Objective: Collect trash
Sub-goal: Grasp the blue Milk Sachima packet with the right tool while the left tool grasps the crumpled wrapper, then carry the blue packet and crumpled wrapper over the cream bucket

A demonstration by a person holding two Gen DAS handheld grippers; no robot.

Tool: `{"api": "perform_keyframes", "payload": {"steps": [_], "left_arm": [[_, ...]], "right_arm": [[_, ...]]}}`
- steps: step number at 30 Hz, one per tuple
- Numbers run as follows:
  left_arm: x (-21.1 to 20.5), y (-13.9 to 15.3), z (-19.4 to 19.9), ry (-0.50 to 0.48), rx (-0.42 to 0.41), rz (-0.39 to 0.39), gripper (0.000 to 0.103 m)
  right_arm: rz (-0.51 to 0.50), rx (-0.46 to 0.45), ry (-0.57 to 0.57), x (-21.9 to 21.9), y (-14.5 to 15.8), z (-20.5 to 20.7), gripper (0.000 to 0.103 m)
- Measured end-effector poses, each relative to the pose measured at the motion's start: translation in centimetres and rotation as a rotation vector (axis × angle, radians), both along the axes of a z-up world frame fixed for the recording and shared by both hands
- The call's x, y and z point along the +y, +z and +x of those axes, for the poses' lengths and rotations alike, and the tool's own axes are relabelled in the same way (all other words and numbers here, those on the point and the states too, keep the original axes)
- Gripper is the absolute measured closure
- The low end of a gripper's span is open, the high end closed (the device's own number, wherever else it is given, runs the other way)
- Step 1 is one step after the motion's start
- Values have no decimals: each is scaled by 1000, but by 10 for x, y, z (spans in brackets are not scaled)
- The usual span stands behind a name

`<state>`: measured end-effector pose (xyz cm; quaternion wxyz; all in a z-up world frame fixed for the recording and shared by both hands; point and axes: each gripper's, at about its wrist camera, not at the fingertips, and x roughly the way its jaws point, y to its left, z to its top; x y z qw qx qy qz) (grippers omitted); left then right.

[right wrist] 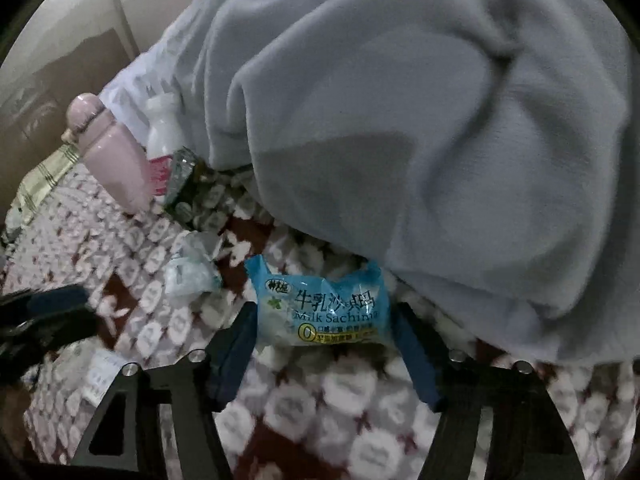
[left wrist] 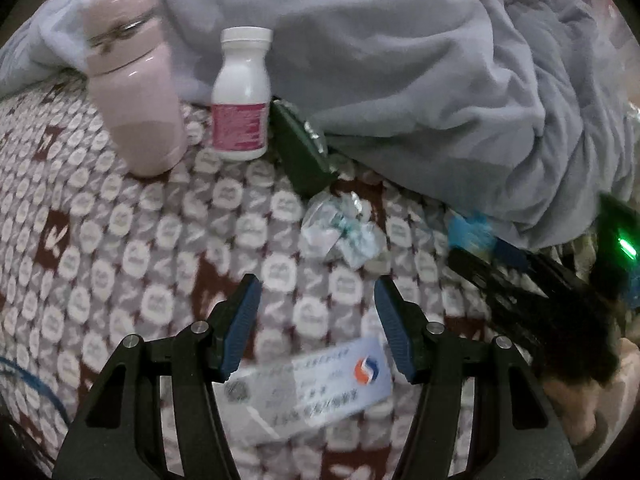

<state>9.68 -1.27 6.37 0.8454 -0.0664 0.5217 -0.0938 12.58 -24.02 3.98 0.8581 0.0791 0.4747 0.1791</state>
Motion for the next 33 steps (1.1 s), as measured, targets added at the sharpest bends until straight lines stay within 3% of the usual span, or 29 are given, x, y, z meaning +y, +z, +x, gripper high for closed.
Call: {"api": "perform_keyframes", "payload": {"steps": [7, 10, 12, 13, 15, 17, 22, 27, 33], "left_arm": [[-33, -24, 38, 31, 36, 81, 45], [-40, -33, 50, 27, 52, 81, 45], [-45, -35, 54, 11, 54, 84, 56], [-45, -36, 54, 12, 61, 77, 74], [-42, -37, 52, 13, 75, 39, 79], [-35, -31, 44, 17, 61, -18, 86], [-21, -8, 12, 17, 12, -85, 89], [-31, 16, -29, -31, -29, -90, 89], [-64, 37, -83, -108, -93, -41, 89]], "right_arm": [[66, -29, -53, -48, 20, -46, 39], [92, -14, -70, -63, 21, -65, 39], [92, -16, -79, -70, 22, -76, 39], [92, -19, -84, -72, 25, -78, 39], [96, -27, -89, -77, 29, -87, 39], [97, -31, -91, -77, 32, -95, 39], [99, -32, -94, -77, 35, -107, 39], [103, -34, -100, -83, 43, -129, 39], [99, -36, -121, -94, 50, -154, 39]]}}
